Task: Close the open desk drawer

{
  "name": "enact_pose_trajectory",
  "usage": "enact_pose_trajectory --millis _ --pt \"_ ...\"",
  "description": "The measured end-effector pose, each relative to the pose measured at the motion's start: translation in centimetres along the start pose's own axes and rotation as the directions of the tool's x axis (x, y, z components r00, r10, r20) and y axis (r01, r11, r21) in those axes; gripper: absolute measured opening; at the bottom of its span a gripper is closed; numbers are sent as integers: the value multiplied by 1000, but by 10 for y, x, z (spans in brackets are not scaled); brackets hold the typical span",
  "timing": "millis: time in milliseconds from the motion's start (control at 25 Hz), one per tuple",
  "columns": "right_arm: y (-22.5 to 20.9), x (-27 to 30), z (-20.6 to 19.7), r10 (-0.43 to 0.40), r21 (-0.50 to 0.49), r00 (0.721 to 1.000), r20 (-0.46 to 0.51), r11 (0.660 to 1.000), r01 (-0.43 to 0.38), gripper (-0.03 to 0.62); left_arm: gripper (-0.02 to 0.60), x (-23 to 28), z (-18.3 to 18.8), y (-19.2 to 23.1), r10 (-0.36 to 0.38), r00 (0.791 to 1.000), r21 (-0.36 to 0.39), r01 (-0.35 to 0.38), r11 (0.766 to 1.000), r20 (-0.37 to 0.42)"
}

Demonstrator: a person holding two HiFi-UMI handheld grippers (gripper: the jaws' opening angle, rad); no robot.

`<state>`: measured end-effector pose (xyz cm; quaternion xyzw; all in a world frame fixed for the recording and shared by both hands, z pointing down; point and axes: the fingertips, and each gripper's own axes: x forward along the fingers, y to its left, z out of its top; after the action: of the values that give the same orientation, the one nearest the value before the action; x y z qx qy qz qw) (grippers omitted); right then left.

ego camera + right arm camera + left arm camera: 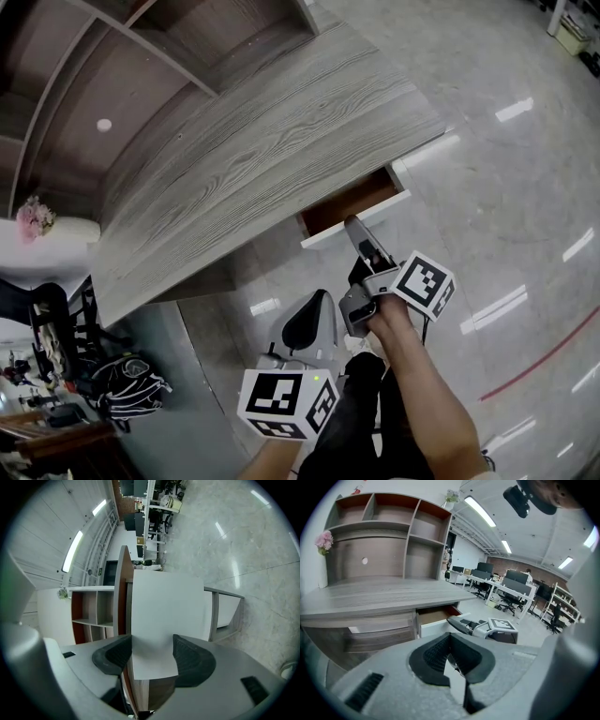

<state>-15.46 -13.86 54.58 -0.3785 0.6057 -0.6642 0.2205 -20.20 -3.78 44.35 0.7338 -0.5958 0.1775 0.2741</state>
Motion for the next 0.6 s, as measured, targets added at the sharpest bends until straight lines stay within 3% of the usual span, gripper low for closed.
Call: enact_pose_trajectory --millis 200,600 --pt "7 19 7 53 -6 999 6 999 -53 258 2 1 -2 8 1 1000 4 0 1000 -8" --pt "11 42 12 58 -28 998 19 998 -58 259 2 9 2 23 -9 1000 1 9 1000 -14"
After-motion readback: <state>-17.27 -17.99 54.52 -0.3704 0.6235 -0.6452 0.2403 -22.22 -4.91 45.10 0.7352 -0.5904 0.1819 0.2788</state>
